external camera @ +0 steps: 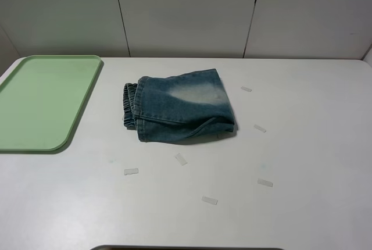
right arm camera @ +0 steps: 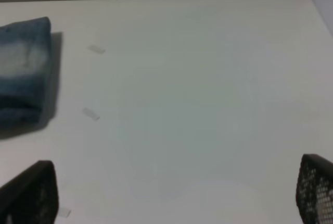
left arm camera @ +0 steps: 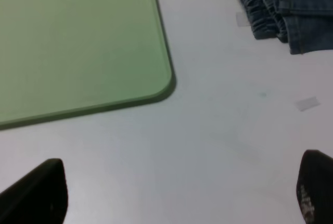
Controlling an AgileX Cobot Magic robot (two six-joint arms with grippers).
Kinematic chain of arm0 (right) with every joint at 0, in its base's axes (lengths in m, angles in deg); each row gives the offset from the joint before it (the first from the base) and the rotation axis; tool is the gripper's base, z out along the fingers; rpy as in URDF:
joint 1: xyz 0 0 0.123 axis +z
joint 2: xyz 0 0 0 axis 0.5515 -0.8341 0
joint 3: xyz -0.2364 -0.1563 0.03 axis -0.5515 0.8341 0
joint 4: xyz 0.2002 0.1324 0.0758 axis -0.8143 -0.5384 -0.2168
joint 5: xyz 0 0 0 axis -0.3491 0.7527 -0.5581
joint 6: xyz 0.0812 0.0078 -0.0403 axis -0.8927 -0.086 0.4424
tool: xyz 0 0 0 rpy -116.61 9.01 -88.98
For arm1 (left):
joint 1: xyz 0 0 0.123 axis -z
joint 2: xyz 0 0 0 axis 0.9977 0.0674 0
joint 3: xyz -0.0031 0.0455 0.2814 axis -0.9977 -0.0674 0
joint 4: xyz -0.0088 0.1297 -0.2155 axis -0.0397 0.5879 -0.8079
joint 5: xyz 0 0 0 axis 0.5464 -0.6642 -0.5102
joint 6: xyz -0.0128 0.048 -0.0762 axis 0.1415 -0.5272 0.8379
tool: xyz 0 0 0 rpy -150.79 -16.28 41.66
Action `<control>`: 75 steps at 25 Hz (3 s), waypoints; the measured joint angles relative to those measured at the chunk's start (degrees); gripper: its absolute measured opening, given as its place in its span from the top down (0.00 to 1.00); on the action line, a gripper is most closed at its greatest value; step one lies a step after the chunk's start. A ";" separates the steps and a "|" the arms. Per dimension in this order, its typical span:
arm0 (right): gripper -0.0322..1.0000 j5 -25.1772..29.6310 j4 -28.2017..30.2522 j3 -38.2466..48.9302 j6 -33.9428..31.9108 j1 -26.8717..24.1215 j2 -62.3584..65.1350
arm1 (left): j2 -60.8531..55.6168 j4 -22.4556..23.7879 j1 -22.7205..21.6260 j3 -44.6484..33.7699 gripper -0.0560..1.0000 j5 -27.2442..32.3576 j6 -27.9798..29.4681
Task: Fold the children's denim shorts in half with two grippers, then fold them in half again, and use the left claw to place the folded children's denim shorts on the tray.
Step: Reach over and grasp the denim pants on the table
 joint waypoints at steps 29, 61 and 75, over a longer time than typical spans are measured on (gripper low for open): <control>0.30 -2.87 0.79 1.53 0.40 0.00 -0.21 | 0.00 0.00 1.90 0.00 0.12 0.00 0.00; 0.30 -2.87 0.84 1.53 0.40 0.00 -0.21 | 43.32 -30.26 1.90 1.37 0.12 -36.79 -5.16; 0.30 -2.87 0.84 1.53 0.40 0.00 -0.21 | 79.57 -82.75 1.90 5.47 0.12 -44.07 -56.13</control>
